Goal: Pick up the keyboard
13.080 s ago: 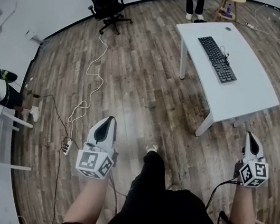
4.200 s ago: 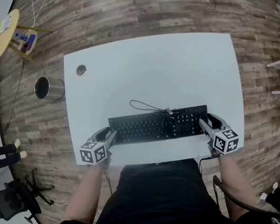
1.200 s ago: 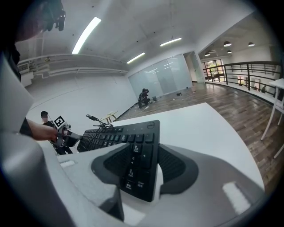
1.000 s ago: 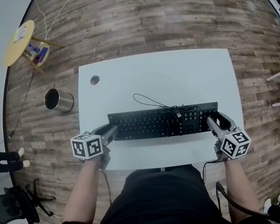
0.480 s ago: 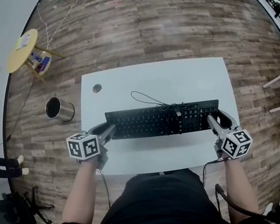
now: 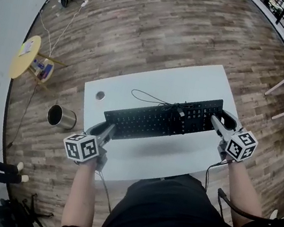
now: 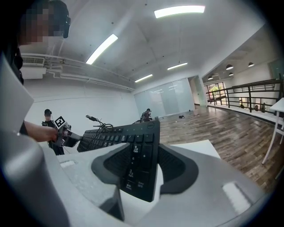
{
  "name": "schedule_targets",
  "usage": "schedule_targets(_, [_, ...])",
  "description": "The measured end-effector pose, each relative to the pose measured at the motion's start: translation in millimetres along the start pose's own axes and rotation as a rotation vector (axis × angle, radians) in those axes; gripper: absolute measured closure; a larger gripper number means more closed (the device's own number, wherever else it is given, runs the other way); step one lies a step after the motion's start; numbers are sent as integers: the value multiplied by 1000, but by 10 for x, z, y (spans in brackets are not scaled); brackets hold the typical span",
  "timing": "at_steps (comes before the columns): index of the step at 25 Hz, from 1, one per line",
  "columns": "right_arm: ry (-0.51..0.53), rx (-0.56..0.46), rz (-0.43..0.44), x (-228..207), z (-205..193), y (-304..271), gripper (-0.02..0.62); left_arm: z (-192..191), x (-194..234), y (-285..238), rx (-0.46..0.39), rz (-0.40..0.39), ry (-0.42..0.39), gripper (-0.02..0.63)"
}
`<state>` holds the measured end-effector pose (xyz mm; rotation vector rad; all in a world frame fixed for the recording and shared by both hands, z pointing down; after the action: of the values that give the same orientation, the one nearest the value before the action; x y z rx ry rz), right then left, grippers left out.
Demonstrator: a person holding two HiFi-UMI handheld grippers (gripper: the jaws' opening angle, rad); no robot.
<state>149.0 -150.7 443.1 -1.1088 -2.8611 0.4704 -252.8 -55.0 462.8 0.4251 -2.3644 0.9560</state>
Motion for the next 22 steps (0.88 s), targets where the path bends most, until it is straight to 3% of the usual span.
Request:
schedule_targets(15, [64,-123,-24,67,489,142,413,321,-263,288,-84,-27,-86,469])
schedule_targets(22, [76,-157,-18,71,524,165,417,331,-287,308,-106,-20,-109,469])
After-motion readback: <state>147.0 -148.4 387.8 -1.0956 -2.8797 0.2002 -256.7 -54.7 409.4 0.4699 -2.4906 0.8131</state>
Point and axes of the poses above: the fingertips, and each gripper's own axes: y backward along the fingers, x to its left, z out of its top, the point moved 1 cm from there along y, backward along the fingers, and after that the axes turned 10 degrees about y, right-handed, at the moved point
